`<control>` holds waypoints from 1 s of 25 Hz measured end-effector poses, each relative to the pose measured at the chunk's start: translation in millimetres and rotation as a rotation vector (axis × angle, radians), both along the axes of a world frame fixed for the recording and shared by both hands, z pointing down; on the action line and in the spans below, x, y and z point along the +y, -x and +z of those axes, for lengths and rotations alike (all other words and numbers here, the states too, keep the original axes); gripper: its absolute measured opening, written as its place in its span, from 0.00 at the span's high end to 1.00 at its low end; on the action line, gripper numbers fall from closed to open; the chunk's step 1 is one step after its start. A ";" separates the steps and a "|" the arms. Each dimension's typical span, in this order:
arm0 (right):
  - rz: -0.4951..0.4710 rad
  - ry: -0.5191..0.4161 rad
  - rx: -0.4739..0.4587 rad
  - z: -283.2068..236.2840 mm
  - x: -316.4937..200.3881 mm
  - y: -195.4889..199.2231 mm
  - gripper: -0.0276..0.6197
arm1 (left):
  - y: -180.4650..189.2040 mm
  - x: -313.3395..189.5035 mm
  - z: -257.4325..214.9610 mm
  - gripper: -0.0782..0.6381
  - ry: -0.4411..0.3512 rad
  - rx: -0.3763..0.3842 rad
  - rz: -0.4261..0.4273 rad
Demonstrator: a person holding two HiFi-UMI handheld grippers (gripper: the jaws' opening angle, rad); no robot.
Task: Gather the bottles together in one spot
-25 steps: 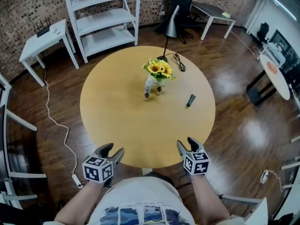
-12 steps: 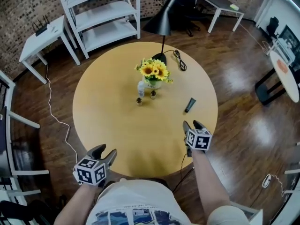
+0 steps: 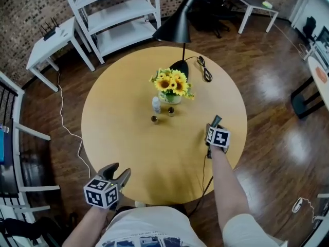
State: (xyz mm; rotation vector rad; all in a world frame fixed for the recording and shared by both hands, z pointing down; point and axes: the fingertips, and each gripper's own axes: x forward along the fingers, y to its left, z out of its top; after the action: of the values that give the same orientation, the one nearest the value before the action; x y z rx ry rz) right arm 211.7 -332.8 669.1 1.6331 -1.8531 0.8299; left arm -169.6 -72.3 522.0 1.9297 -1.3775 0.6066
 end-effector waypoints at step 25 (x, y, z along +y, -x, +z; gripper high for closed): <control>-0.228 -0.195 -0.542 -142.7 162.9 104.8 0.76 | -116.7 -50.9 -40.5 0.58 -0.135 0.164 0.515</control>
State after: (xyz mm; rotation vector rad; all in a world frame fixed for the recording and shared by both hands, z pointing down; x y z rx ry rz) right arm 106.9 -170.0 526.4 1.3506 -2.5069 1.0939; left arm -52.8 -123.2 481.5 2.4063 -0.8352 0.5821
